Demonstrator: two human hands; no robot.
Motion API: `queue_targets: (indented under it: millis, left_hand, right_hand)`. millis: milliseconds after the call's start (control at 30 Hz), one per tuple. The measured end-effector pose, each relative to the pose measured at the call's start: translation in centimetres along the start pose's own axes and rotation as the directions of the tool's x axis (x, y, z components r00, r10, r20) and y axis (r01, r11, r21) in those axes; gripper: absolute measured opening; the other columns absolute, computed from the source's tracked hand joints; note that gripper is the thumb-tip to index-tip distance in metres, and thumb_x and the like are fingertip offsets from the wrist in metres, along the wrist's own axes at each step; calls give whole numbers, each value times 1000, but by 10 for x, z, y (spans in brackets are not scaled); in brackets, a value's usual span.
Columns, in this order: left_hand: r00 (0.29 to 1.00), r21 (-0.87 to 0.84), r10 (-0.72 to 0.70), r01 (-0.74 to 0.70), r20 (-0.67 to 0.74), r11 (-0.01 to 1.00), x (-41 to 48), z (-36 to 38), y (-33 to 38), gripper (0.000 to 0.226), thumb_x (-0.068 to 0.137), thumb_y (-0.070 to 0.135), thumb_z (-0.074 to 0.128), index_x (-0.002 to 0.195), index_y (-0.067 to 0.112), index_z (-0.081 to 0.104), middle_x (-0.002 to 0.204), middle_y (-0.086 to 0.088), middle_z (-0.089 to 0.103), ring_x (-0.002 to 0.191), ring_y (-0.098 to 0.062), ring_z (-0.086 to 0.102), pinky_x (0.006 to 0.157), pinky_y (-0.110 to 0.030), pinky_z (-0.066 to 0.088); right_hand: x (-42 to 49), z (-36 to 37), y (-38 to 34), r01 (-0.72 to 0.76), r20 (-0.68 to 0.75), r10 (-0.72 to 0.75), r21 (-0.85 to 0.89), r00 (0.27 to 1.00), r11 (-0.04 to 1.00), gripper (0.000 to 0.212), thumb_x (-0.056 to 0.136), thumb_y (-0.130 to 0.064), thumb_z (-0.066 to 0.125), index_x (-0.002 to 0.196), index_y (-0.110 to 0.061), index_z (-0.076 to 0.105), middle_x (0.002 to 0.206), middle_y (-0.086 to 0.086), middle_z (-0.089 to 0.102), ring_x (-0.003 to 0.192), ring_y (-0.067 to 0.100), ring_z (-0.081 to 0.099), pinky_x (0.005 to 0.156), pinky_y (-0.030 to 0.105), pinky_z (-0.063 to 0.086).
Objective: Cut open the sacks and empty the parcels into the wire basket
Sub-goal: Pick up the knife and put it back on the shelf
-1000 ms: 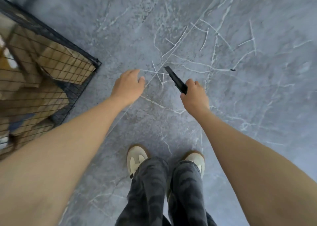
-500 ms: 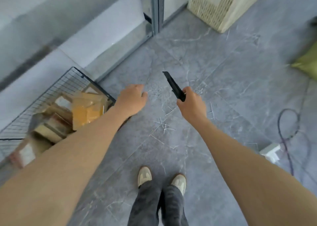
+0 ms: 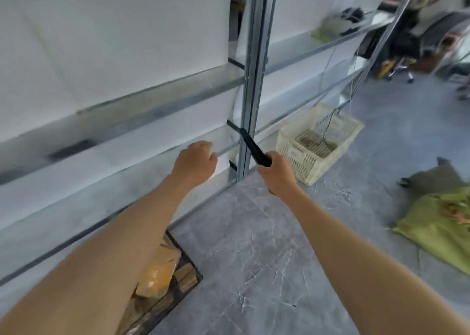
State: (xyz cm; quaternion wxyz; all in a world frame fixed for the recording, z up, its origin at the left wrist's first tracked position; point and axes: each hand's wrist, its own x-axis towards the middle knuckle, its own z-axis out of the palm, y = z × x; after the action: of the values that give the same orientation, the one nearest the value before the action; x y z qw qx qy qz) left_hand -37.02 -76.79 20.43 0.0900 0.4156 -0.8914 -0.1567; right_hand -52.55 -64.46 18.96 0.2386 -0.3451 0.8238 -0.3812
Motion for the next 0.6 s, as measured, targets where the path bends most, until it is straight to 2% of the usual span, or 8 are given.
queue_targets:
  millis: [67, 167, 300, 433, 600]
  left_hand:
    - [999, 15, 10, -9, -37, 1000, 3, -32, 4, 47, 101, 29, 34, 142, 8, 40, 149, -9, 39, 135, -26, 38, 112, -37, 29]
    - [997, 16, 20, -19, -72, 1000, 3, -70, 7, 47, 101, 30, 33, 143, 9, 38, 151, -7, 37, 136, -24, 36, 112, -36, 27]
    - [993, 6, 27, -26, -113, 1000, 0, -112, 10, 47, 101, 30, 33, 142, 8, 39, 148, -8, 40, 134, -26, 38, 110, -37, 29]
    - [986, 24, 44, -40, -160, 999, -5, -145, 5, 45, 100, 27, 34, 140, 6, 41, 147, -10, 41, 132, -27, 39, 107, -36, 29]
    - [979, 52, 29, -18, -204, 998, -13, -175, -10, 42, 99, 27, 35, 134, 7, 45, 141, -9, 46, 127, -29, 42, 103, -37, 33]
  right_hand:
    - [-1, -11, -34, 26, 8, -27, 30, 1000, 999, 20, 88, -10, 54, 107, -8, 58, 77, 7, 60, 58, 19, 52, 49, 26, 39]
    - [-6, -23, -76, 62, 54, -68, 108, 996, 992, 28, 86, -11, 57, 113, -16, 52, 90, 11, 66, 64, 21, 61, 47, 23, 45]
    - [-15, -33, -115, 103, 94, -125, 214, 988, 971, 24, 88, -14, 60, 109, -15, 49, 80, 11, 65, 51, 16, 58, 53, 29, 51]
    - [-22, -37, -142, 127, 165, -161, 199, 973, 972, 23, 92, -18, 57, 111, -15, 45, 79, 11, 60, 50, 17, 53, 49, 30, 47]
    - [-31, -38, -167, 133, 142, -161, 185, 977, 974, 22, 97, -29, 46, 111, -12, 46, 76, 9, 55, 49, 16, 49, 45, 29, 45]
